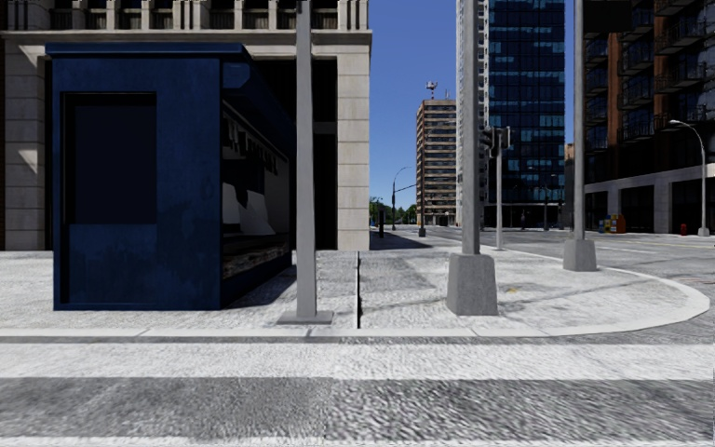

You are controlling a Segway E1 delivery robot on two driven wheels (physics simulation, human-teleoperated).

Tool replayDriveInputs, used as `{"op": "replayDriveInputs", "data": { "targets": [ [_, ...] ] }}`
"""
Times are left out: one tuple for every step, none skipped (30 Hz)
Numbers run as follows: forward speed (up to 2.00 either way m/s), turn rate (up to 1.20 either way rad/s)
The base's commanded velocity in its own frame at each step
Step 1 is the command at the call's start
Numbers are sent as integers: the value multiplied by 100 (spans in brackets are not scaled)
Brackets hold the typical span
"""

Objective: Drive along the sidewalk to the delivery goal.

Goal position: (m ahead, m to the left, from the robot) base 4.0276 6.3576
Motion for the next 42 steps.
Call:
{"op": "replayDriveInputs", "data": {
  "targets": [
    [138,-120],
    [138,-120],
    [138,-112],
    [138,-61],
    [138,-42],
    [138,-3],
    [138,0],
    [138,0],
    [138,0],
    [138,0],
    [138,0],
    [138,0],
    [138,0],
    [138,0],
    [138,0],
    [138,0],
    [138,0],
    [138,0],
    [138,0],
    [138,0],
    [138,0],
    [138,0],
    [138,0],
    [138,0],
    [138,0],
    [138,0],
    [138,0],
    [138,0],
    [138,0],
    [138,0],
    [138,0],
    [138,0],
    [138,0],
    [138,0],
    [138,0],
    [138,0],
    [138,0],
    [138,0],
    [138,0],
    [138,0],
    [138,0],
    [138,0]
  ]
}}
